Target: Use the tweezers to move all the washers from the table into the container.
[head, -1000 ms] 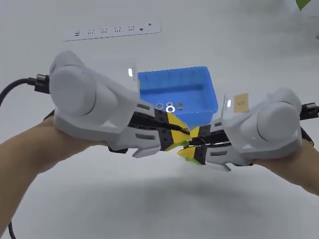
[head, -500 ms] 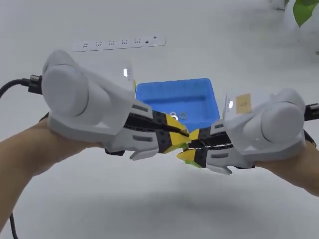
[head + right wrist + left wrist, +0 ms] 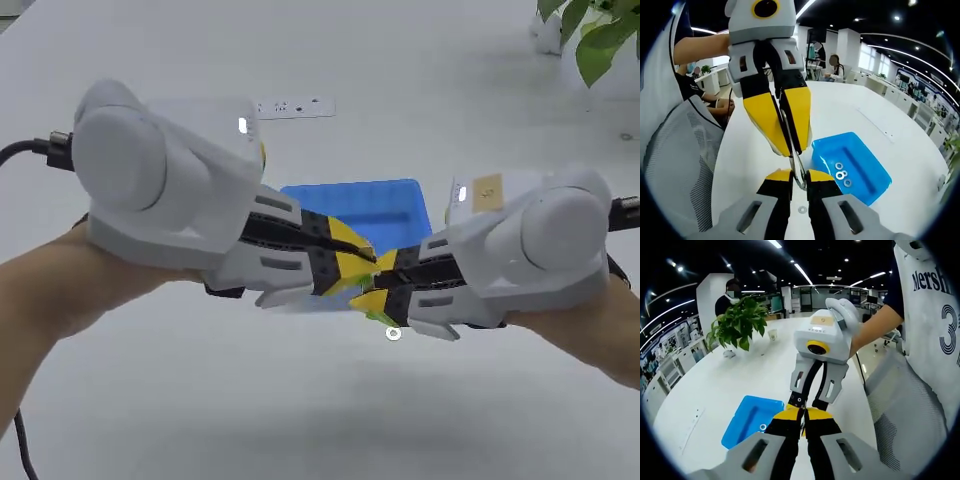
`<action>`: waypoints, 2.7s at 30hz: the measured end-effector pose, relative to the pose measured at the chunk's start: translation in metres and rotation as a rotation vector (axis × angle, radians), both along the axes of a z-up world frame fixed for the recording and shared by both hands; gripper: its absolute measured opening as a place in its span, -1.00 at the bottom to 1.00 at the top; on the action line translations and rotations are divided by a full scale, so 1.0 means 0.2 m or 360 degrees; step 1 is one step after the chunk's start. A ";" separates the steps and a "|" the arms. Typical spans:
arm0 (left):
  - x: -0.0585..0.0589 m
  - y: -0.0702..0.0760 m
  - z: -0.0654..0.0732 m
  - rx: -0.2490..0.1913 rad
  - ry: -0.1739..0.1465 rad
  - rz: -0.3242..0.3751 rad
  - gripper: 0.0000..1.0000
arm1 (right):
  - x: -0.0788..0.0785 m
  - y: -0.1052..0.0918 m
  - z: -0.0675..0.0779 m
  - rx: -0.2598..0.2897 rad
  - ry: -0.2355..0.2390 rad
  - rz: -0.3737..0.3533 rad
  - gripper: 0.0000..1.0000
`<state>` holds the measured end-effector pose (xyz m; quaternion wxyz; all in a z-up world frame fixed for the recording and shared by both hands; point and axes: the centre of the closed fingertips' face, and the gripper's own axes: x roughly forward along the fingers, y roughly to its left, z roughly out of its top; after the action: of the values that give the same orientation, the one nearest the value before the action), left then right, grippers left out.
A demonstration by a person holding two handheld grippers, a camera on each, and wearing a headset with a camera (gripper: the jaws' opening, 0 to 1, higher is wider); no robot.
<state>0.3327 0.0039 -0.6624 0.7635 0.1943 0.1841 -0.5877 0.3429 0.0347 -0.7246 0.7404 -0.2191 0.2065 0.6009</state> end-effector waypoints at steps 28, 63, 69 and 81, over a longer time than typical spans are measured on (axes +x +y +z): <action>0.22 0.07 0.10 0.0006 -0.0094 0.0018 -0.87 | 0.22 0.06 0.11 -0.0043 -0.0169 0.0015 -0.77; 0.56 0.09 -0.23 0.0019 0.0036 0.0055 -0.87 | 0.53 0.08 -0.23 -0.0085 0.0003 -0.0072 -0.77; 0.57 0.10 -0.27 0.0016 0.0058 0.0056 -0.87 | 0.54 0.07 -0.25 -0.0098 0.0018 -0.0076 -0.77; 0.56 0.08 -0.28 0.0028 0.0062 0.0032 -0.86 | 0.53 0.07 -0.26 -0.0096 0.0046 -0.0081 -0.76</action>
<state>0.4447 0.0197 -0.7178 0.7639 0.1877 0.2060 -0.5821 0.4498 0.0483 -0.7772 0.7455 -0.2273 0.2408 0.5784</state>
